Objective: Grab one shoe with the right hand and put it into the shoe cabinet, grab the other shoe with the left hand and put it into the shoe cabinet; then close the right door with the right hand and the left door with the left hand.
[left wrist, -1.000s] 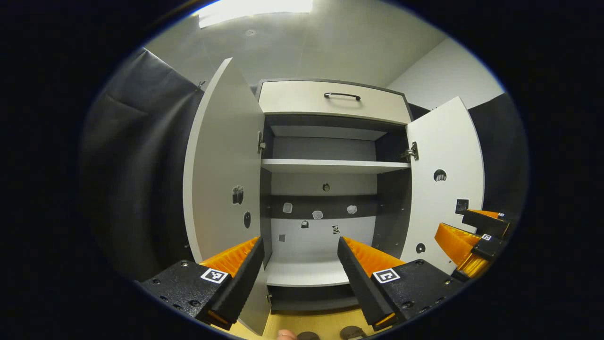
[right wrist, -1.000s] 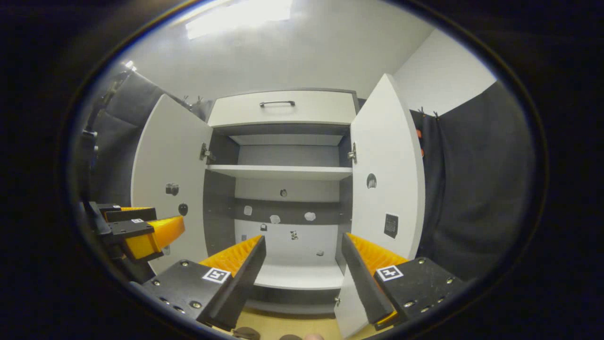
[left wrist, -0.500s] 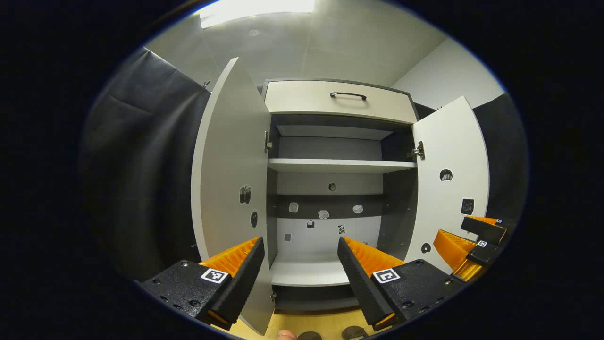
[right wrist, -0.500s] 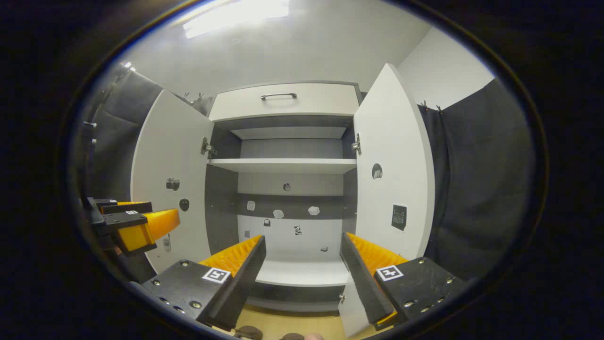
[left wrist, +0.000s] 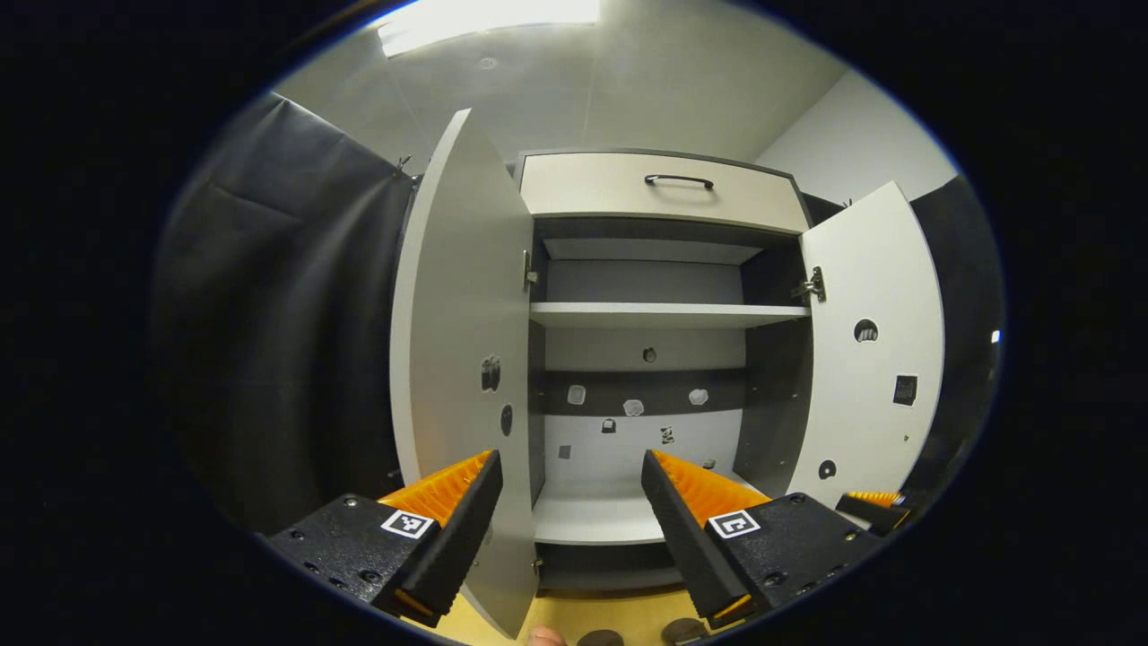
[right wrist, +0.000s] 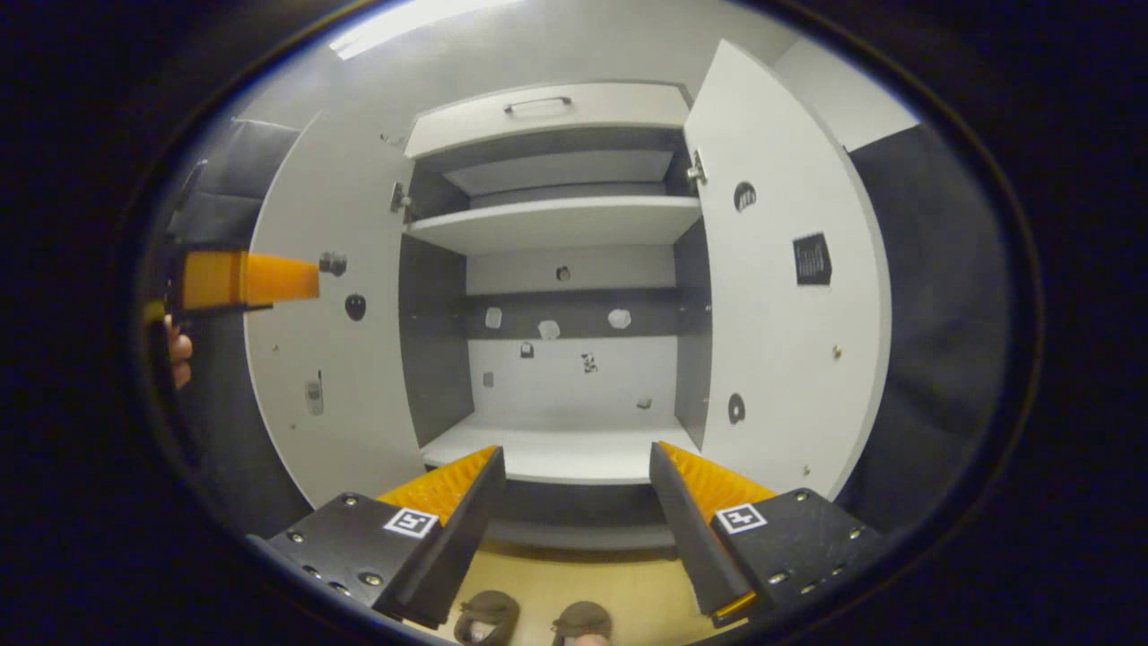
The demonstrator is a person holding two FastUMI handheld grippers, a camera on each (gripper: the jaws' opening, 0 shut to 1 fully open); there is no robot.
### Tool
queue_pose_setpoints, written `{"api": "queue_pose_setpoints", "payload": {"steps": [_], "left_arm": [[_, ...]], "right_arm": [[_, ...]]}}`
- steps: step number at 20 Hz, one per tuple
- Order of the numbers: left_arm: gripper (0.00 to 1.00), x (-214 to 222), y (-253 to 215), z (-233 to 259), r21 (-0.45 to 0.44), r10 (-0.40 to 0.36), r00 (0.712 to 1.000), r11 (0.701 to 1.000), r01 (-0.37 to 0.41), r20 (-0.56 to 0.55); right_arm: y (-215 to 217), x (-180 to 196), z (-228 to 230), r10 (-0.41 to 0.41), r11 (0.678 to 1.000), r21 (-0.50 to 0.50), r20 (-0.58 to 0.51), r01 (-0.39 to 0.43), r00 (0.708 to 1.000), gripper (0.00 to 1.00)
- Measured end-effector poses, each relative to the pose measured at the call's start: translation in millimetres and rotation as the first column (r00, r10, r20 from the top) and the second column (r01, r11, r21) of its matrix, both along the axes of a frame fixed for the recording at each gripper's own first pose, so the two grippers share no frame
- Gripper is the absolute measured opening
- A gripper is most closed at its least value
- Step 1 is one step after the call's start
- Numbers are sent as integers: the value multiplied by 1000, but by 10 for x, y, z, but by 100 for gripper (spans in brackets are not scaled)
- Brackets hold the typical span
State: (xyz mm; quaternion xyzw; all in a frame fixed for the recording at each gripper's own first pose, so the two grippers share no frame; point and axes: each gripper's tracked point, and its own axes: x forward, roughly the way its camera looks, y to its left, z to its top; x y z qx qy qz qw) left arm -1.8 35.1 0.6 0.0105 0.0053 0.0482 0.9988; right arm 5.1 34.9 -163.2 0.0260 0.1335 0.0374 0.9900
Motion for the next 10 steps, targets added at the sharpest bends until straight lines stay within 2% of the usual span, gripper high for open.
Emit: {"api": "queue_pose_setpoints", "payload": {"steps": [2,4,6,7,10], "left_arm": [[96,-12,72,-8,7,14,1000,1000,-13,-4],[96,-21,144,-1,10,27,1000,1000,-26,-7],[93,-40,197,-2,8,37,999,999,-37,-10],[96,-52,237,-8,7,44,999,999,-44,-10],[95,-71,312,-17,11,61,998,998,-61,-12]], "right_arm": [[53,-98,-464,11,1000,-1,-84,-11,996,97],[108,-233,-952,27,1000,-7,-168,-29,985,95],[153,-374,-1399,43,999,-13,-235,-47,971,97],[179,-435,-1622,49,999,-9,-260,-54,964,97],[254,-651,-2259,73,997,3,-345,-77,936,97]]}}
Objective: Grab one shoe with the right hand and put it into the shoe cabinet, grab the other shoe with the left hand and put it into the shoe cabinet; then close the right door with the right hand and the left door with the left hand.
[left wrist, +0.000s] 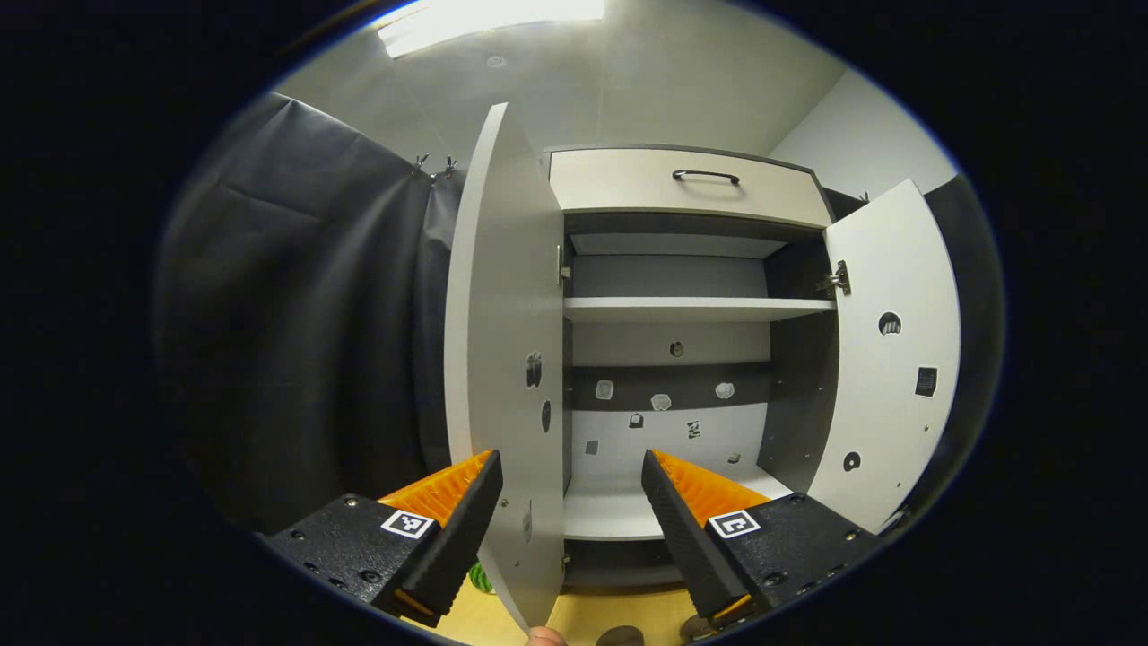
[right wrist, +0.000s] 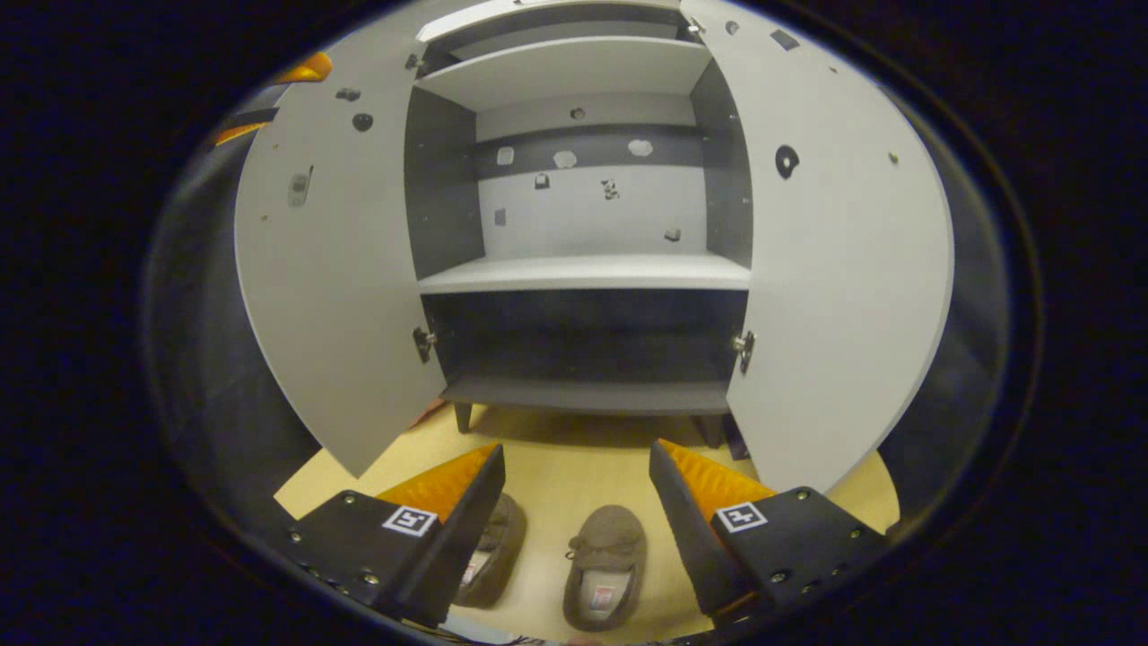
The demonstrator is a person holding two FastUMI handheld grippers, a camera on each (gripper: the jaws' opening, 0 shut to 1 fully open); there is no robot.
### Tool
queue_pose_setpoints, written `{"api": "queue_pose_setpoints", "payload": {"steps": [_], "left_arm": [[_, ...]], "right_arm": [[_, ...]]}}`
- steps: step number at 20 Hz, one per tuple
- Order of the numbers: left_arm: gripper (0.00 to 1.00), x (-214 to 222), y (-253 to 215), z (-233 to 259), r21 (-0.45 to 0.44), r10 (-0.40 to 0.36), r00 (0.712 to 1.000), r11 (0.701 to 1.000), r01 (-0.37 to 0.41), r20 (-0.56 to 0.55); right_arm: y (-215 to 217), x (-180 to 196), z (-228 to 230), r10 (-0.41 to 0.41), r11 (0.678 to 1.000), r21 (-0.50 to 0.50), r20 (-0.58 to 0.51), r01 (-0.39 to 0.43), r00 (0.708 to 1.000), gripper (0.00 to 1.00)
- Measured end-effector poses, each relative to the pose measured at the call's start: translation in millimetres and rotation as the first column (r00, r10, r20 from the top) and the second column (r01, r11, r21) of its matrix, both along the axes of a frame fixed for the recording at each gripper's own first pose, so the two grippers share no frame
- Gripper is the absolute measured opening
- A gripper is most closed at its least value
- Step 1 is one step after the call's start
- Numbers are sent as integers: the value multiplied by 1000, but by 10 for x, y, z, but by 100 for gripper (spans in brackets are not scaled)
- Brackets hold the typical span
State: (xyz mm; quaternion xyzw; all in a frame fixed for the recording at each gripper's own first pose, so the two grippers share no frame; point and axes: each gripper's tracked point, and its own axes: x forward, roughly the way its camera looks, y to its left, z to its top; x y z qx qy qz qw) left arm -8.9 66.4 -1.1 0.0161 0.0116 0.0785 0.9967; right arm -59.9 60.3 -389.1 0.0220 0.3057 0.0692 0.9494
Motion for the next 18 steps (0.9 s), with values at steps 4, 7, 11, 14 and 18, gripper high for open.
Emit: {"api": "queue_pose_setpoints", "payload": {"steps": [4,7,11,14,18], "left_arm": [[95,-21,22,-11,12,4,1000,1000,-4,-7],[95,-9,21,-30,31,11,1000,999,-11,-12],[94,23,11,-59,35,16,1000,999,-15,-24],[94,30,7,-64,38,16,1000,999,-15,-21],[95,43,4,-75,50,17,1000,999,-16,-23]], "right_arm": [[89,-369,-680,28,1000,1,-130,-29,991,96],[154,-577,-1005,32,999,26,-211,-27,977,96],[179,-776,-1311,45,999,23,-281,-40,959,98],[183,-859,-1545,41,999,24,-333,-35,942,98],[155,-757,-1736,22,1000,12,-352,-19,936,98]]}}
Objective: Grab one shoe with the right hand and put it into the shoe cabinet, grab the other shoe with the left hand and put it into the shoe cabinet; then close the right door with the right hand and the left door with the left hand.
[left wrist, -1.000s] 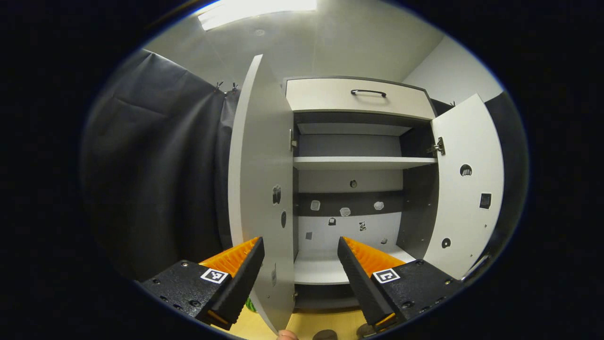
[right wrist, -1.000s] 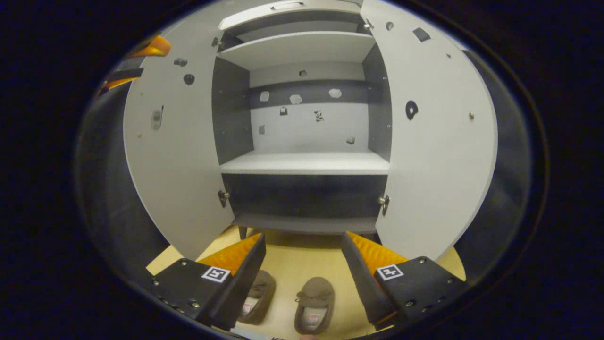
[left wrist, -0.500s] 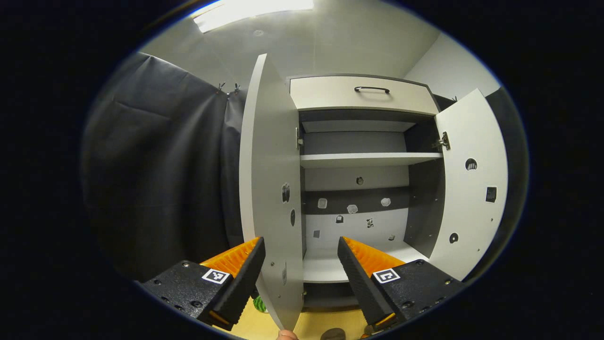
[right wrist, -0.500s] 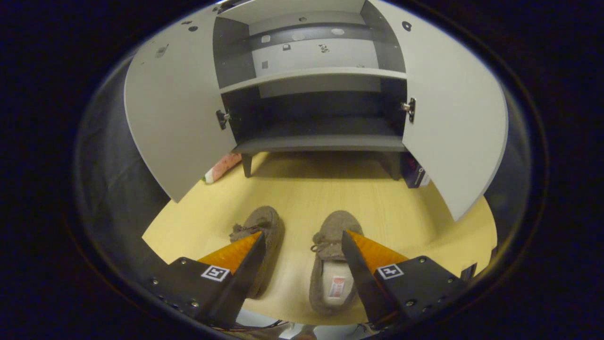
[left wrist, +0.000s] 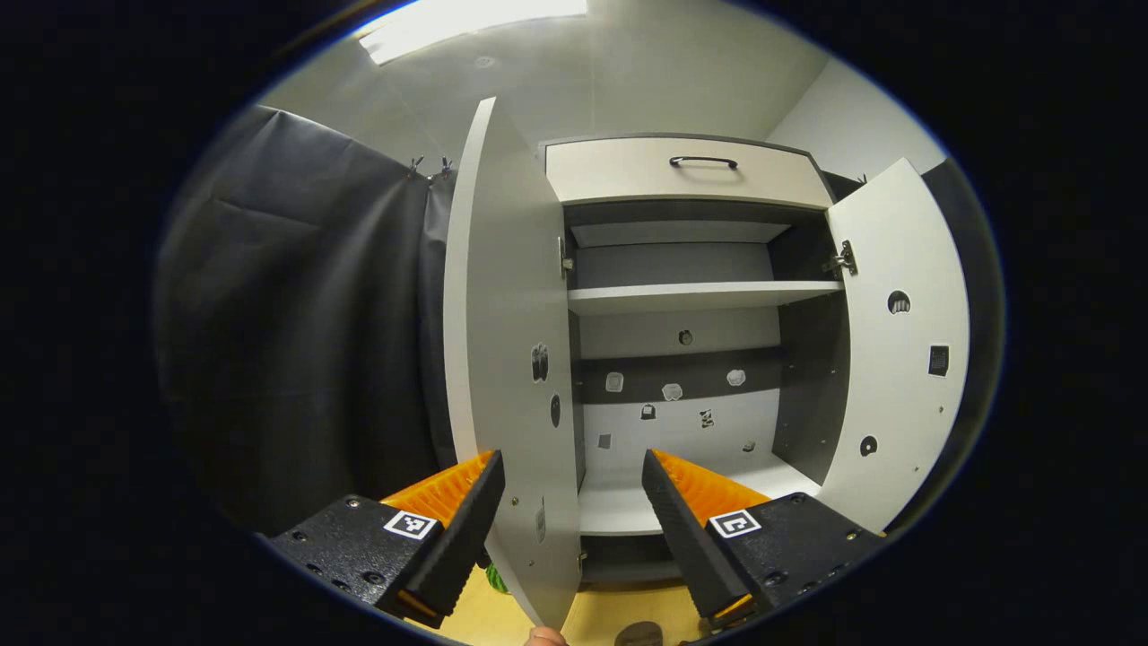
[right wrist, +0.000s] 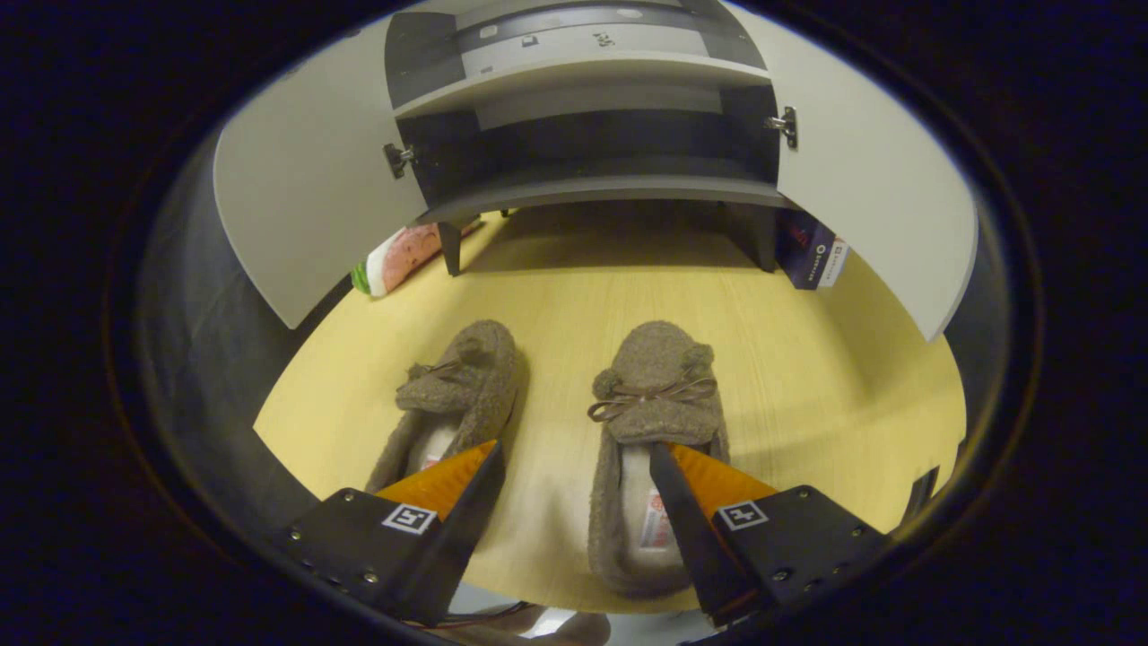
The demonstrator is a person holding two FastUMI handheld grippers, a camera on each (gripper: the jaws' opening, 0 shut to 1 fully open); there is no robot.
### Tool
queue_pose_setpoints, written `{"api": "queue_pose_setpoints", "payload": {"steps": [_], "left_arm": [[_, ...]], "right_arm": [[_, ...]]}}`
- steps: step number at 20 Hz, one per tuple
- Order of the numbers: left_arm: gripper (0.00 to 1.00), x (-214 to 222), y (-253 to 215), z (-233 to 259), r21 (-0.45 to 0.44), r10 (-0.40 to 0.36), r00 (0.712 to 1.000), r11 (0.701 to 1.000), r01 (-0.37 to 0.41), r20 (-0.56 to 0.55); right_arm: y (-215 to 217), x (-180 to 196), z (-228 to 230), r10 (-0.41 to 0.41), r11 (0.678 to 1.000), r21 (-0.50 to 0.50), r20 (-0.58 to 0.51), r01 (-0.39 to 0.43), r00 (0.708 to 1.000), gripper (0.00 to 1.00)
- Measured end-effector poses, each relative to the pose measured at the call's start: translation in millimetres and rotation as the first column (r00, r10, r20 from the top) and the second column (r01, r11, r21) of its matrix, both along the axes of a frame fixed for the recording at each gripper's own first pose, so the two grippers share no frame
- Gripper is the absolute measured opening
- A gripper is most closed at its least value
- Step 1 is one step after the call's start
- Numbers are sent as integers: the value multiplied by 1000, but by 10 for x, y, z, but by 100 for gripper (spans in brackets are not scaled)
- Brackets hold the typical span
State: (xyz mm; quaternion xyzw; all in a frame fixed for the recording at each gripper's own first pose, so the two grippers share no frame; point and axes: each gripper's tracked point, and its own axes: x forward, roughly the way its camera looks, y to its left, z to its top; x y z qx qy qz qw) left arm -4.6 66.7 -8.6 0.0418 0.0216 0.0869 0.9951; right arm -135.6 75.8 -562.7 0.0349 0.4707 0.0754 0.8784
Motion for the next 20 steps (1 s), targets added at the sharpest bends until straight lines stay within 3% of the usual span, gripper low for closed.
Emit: {"api": "queue_pose_setpoints", "payload": {"steps": [5,6,8,11,12,13,14,15,16,18,20], "left_arm": [[94,2,2,1,4,-1,1000,1000,1,-2],[95,2,1,-2,4,-1,1000,1000,1,-2],[94,-1,-1,0,4,-3,1000,1000,3,0],[94,3,0,4,-3,-5,1000,1000,5,3],[94,0,2,7,-5,-5,1000,1000,5,4],[94,-1,1,9,-8,-6,1000,1000,6,4],[95,0,3,10,-9,-6,1000,1000,7,5],[94,2,3,9,-10,-7,1000,1000,7,5],[95,2,3,7,-10,-6,1000,1000,6,6],[94,3,4,6,-10,-6,1000,1000,6,6],[94,3,2,1,-8,-6,1000,1000,6,5]], "right_arm": [[54,141,-172,-14,1000,-8,-25,13,1000,93],[48,167,-205,-17,1000,-16,-30,17,999,86],[33,205,-283,-25,999,-35,-46,23,999,88],[-99,253,-290,-51,995,-85,-46,47,998,65],[-164,321,-370,-64,992,-108,-41,59,997,47],[-200,344,-384,-74,991,-116,-41,69,996,39],[-194,322,-396,-84,990,-120,-48,78,995,22],[-188,306,-396,-84,990,-117,-63,76,995,16],[-196,320,-379,-81,990,-120,-62,73,995,16],[-199,330,-389,-85,989,-127,-76,75,993,2],[-216,368,-339,-95,989,-118,-66,86,993,2]]}}
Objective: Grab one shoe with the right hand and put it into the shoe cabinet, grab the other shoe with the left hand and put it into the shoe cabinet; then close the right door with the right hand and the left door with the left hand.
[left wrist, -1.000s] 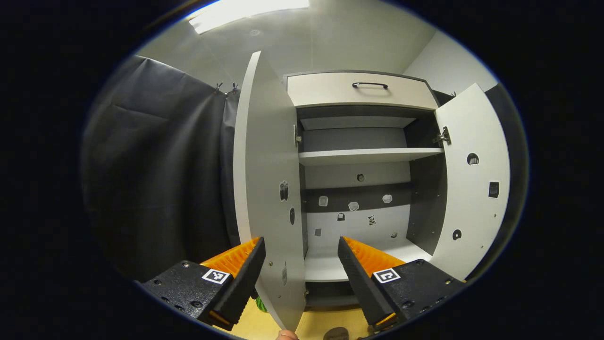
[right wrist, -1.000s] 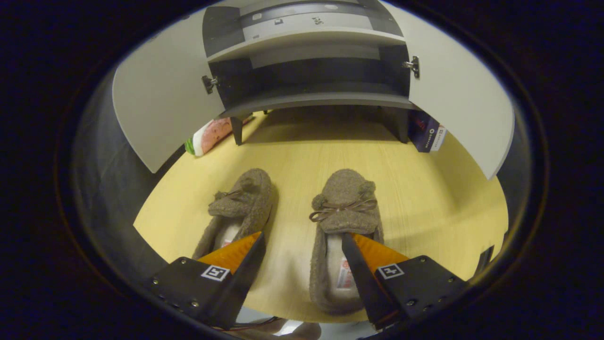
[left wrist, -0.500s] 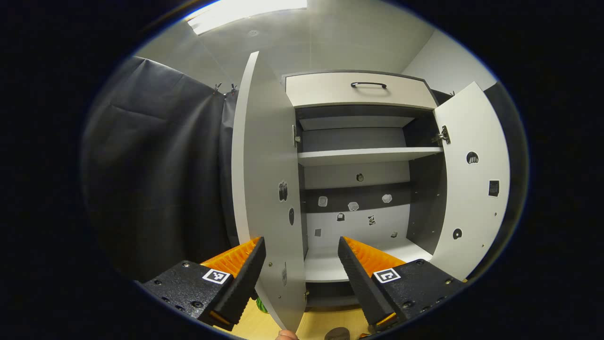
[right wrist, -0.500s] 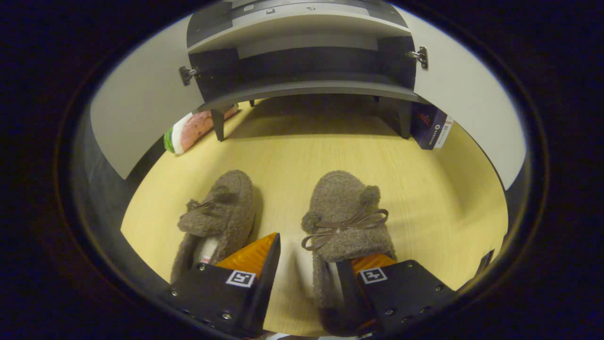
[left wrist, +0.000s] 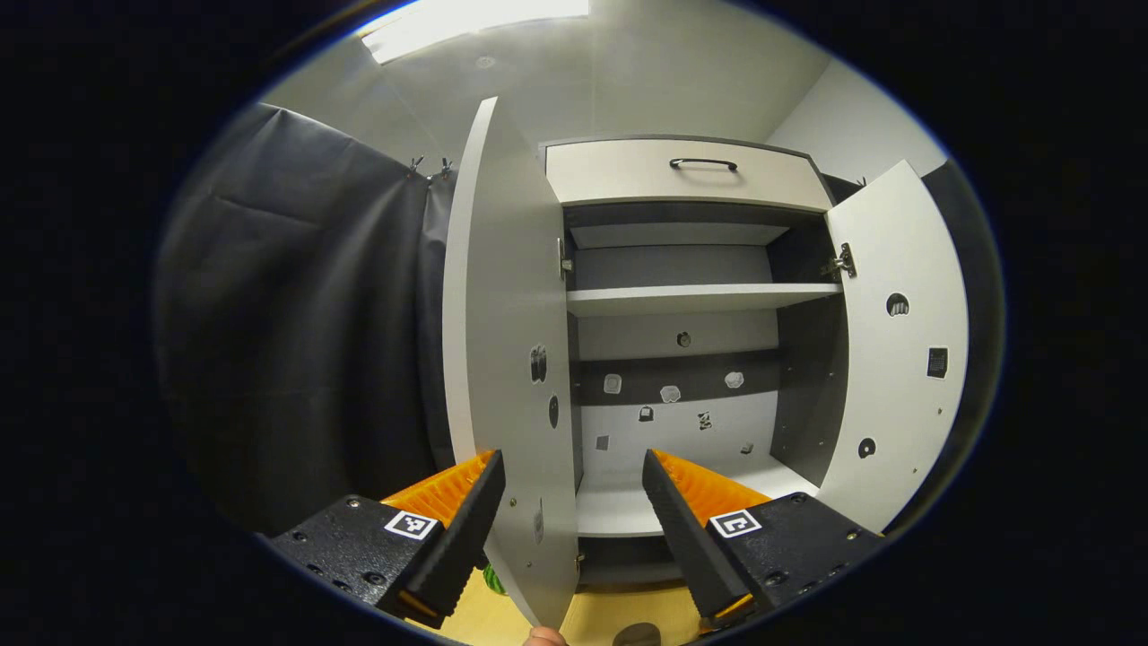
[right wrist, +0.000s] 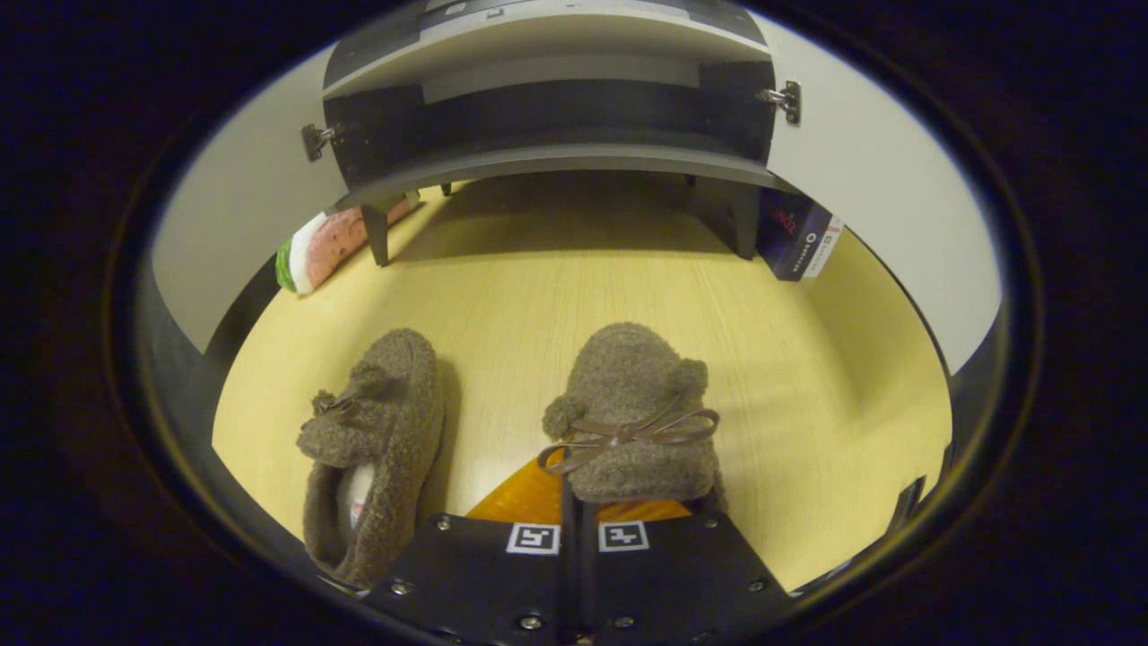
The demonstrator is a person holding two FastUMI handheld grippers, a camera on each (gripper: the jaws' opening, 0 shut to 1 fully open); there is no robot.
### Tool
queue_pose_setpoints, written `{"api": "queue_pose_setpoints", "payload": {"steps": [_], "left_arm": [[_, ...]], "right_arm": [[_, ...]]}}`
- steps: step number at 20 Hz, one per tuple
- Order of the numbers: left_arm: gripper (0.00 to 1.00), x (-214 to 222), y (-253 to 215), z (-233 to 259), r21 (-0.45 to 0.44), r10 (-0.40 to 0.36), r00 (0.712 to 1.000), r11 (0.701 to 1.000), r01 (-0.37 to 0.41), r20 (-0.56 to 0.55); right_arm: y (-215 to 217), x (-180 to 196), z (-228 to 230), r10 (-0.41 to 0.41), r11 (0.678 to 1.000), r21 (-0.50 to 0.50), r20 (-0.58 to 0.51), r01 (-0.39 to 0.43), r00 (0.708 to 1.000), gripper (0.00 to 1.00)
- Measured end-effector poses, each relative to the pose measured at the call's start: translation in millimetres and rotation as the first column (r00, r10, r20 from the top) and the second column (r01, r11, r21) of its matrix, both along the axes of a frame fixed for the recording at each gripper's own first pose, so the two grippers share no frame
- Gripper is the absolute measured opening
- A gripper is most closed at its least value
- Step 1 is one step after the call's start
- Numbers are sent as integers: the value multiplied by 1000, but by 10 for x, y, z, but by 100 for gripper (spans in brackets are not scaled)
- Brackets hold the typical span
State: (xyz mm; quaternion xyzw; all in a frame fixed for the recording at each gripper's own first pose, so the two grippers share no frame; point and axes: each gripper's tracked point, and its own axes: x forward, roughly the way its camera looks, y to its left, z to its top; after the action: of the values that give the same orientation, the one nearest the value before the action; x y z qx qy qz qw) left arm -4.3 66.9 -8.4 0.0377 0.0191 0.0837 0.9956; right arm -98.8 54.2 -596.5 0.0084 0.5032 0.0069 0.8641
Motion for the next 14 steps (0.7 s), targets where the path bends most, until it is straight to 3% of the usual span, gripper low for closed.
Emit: {"api": "queue_pose_setpoints", "payload": {"steps": [7,14], "left_arm": [[95,10,-2,-21,-7,-6,1000,1000,6,-6],[94,6,-2,-15,-22,-9,1000,1000,9,1]], "right_arm": [[-136,467,805,-13,1000,20,171,9,985,2],[-167,1514,2222,12,1000,5,415,-15,910,2]]}}
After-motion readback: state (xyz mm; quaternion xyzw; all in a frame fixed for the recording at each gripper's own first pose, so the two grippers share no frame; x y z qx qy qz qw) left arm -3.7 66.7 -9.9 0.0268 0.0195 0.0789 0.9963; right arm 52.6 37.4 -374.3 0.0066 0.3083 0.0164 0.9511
